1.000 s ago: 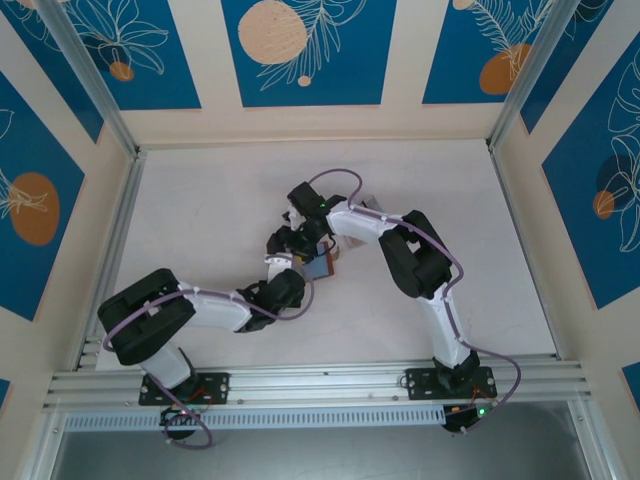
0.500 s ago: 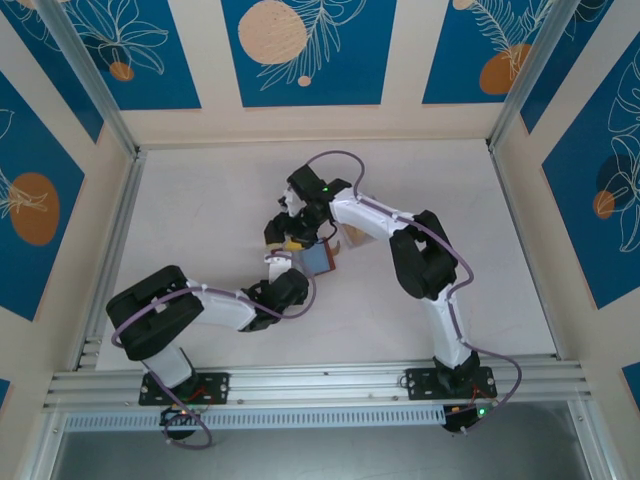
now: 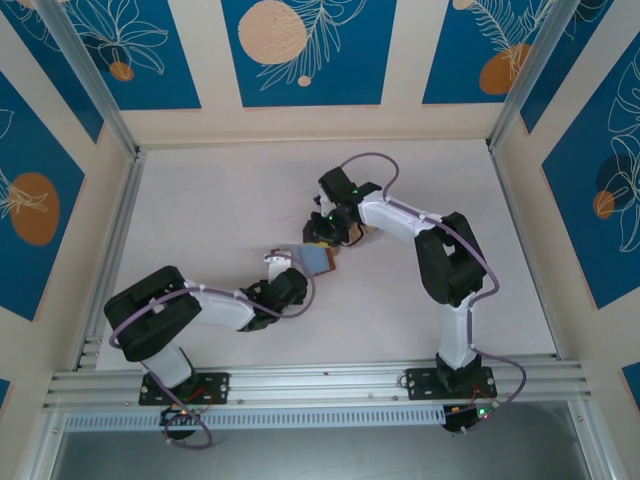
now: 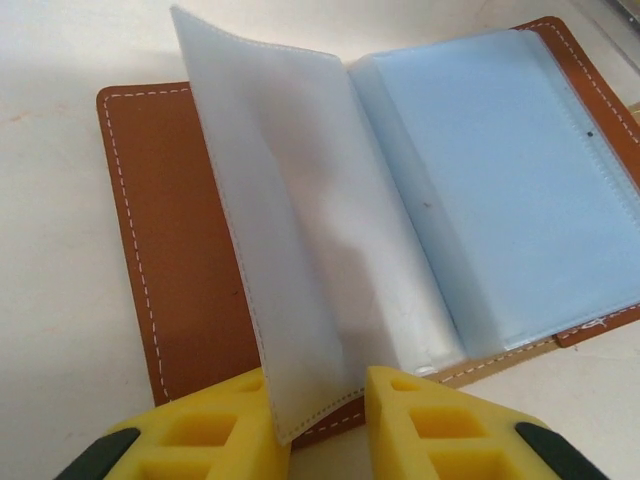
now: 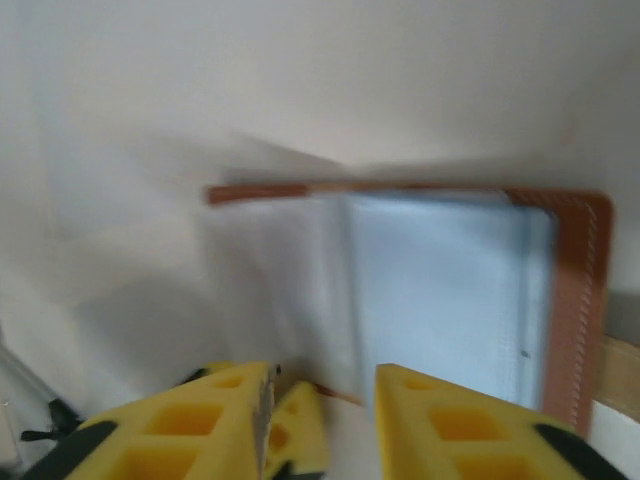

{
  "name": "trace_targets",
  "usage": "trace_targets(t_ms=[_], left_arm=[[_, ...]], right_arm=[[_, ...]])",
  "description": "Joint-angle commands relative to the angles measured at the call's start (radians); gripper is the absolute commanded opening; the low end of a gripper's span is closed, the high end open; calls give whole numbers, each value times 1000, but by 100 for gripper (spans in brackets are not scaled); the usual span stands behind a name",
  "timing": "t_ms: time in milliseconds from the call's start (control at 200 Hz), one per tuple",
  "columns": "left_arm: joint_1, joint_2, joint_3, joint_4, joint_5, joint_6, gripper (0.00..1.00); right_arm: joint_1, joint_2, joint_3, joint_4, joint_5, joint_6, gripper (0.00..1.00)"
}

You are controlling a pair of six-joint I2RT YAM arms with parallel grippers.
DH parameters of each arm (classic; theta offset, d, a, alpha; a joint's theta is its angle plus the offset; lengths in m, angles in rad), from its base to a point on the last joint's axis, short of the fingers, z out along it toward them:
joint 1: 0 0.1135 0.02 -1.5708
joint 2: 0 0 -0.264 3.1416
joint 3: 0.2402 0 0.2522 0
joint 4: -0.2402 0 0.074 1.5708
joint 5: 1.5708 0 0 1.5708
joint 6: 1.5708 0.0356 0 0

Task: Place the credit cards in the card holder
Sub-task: Flip over the card slot in the card holder.

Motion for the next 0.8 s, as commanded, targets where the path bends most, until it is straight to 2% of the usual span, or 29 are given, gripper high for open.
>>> trace_targets(t_ms=[0, 195, 275, 340, 455, 795], left_arm=[[-3, 29, -42, -143, 136, 5, 26], [-3, 15, -39, -153, 145, -14, 28], [-3, -23, -53, -164, 140, -38, 30], [-1, -59, -62, -181, 137, -54, 32], [4, -105, -44, -246, 137, -77, 35], [96, -211, -11, -426, 121, -180, 37]], right_arm=[[21, 21, -32, 15, 47, 6, 23], [45, 49, -59, 4, 129, 0, 19], [50, 47, -92, 8, 150, 0, 19], [53, 43, -118, 15, 156, -1, 14], [62, 42, -146, 15, 177, -10, 14], [92, 37, -184, 5, 217, -31, 14]])
